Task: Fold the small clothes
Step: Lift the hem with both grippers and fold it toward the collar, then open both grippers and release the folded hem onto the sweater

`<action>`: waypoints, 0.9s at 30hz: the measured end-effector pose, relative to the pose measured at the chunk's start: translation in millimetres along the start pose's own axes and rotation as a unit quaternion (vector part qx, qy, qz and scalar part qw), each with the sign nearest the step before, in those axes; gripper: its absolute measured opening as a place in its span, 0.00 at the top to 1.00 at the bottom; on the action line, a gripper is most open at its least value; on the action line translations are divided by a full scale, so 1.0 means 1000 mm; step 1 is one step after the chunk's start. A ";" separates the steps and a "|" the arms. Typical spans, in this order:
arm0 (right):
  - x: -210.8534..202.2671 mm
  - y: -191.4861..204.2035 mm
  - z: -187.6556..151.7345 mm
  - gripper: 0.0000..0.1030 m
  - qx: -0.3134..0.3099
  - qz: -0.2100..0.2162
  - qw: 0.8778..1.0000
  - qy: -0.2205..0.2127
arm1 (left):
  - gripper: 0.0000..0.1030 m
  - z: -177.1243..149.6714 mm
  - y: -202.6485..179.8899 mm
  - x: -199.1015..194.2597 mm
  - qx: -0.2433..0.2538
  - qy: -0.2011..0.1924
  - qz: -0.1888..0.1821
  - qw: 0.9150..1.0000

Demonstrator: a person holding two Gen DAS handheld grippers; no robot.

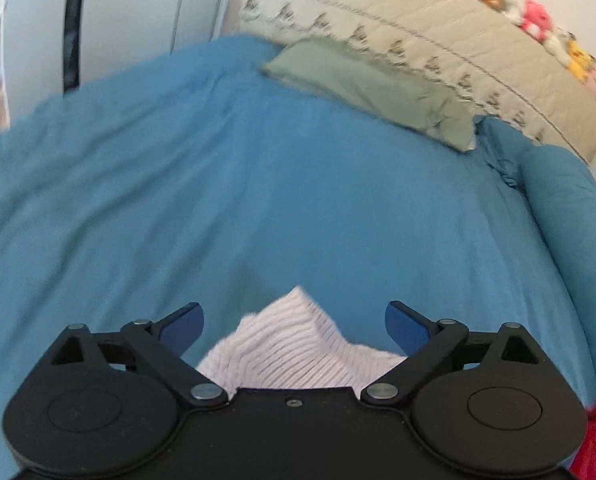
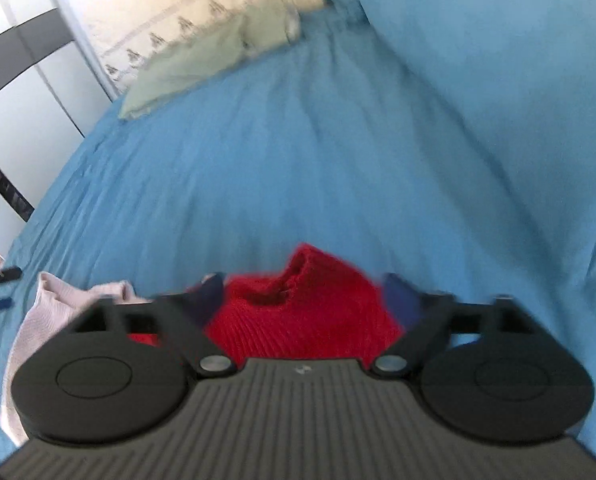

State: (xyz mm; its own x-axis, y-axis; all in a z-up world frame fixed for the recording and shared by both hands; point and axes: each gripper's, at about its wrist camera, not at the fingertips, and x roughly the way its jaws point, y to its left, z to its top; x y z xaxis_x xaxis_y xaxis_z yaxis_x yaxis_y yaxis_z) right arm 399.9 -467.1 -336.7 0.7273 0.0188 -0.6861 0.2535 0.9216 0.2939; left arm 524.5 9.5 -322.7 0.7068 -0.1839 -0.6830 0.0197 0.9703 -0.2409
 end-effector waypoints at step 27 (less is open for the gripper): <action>0.094 0.047 -0.047 0.00 -0.148 -0.001 0.987 0.060 | 0.00 -0.069 -0.062 0.086 0.264 0.114 0.003 0.958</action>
State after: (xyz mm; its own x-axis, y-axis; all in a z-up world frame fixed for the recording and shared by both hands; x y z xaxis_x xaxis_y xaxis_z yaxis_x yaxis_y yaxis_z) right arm 449.9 -403.6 -418.3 0.6422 0.0459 -0.7652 0.0449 0.9942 0.0974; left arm 535.3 -77.3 -414.6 0.5367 -0.1481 -0.8307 0.4135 0.9043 0.1058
